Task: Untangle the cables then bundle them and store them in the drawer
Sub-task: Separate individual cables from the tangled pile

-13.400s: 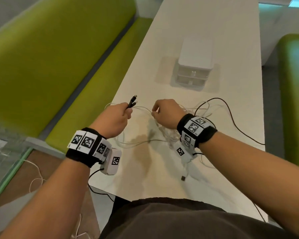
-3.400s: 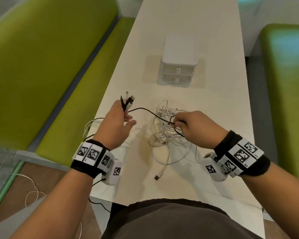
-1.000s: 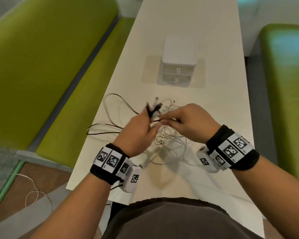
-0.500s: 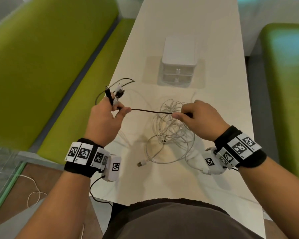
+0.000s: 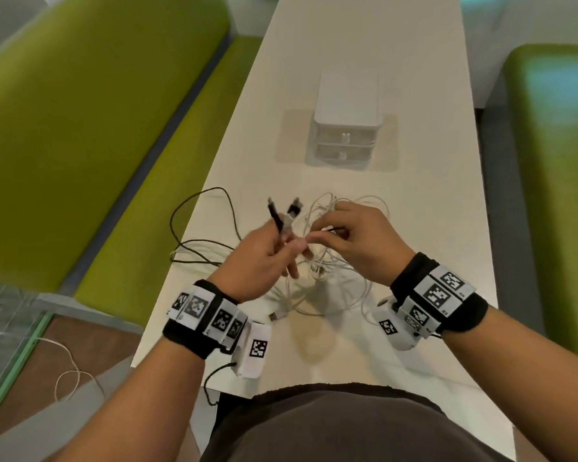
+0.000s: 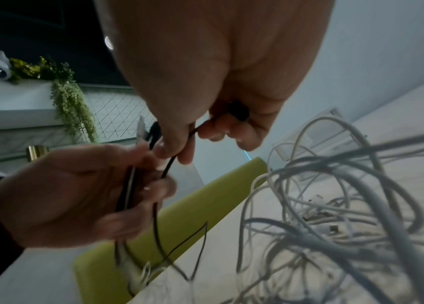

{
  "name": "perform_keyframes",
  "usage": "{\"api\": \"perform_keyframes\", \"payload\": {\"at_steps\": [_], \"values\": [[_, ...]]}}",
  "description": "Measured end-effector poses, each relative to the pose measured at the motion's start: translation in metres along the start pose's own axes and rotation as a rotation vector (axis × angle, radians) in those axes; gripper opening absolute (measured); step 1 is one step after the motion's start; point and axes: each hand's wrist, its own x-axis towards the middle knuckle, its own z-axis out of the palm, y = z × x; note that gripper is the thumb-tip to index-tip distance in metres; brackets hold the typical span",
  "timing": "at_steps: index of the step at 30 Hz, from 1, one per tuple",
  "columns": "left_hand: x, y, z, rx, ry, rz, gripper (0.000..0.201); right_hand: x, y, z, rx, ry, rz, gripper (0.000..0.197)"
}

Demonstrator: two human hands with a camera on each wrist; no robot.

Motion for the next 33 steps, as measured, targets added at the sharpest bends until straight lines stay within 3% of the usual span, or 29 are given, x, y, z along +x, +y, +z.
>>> {"api": "perform_keyframes", "payload": {"at_steps": [2, 3, 4, 6, 8, 12, 15, 18, 21, 26, 33], "values": [[0.003, -0.004, -0.003, -0.217, -0.077, -0.141, 0.023, 0.000, 0.000, -0.002, 0.052, -0.003, 0.039, 0.011], [0.004, -0.008, -0.009, -0.228, -0.040, -0.198, 0.025, -0.002, 0.001, -0.004, 0.050, -0.023, 0.076, 0.008], [0.006, -0.014, -0.018, -0.141, 0.019, -0.227, 0.029, -0.004, 0.004, -0.008, 0.045, -0.033, 0.117, 0.005], [0.005, -0.030, -0.042, 0.266, 0.112, -0.264, 0.037, -0.011, 0.011, -0.017, 0.041, -0.031, 0.172, 0.004], [0.001, -0.044, -0.070, 0.556, 0.239, -0.332, 0.033, -0.019, 0.017, -0.025, -0.004, -0.097, 0.169, 0.007], [-0.007, -0.067, -0.116, 0.786, 0.503, -0.508, 0.022, -0.029, 0.016, -0.017, -0.262, -0.296, -0.048, 0.009], [-0.010, -0.071, -0.118, 0.792, 0.598, -0.474, 0.036, -0.031, 0.004, 0.009, -0.276, -0.443, -0.163, 0.014], [-0.005, -0.060, -0.098, 0.542, 0.561, -0.403, 0.028, -0.027, 0.007, 0.043, -0.367, -0.532, -0.114, 0.021], [-0.002, -0.053, -0.068, 0.320, 0.452, -0.378, 0.033, -0.020, 0.020, 0.062, -0.487, -0.427, 0.043, 0.023], [-0.008, -0.049, -0.028, 0.278, 0.360, -0.349, 0.028, -0.011, 0.028, 0.056, -0.403, -0.289, 0.214, 0.026], [-0.013, -0.046, -0.015, 0.229, 0.348, -0.341, 0.020, -0.001, 0.034, 0.052, -0.533, -0.326, 0.273, 0.020]]}}
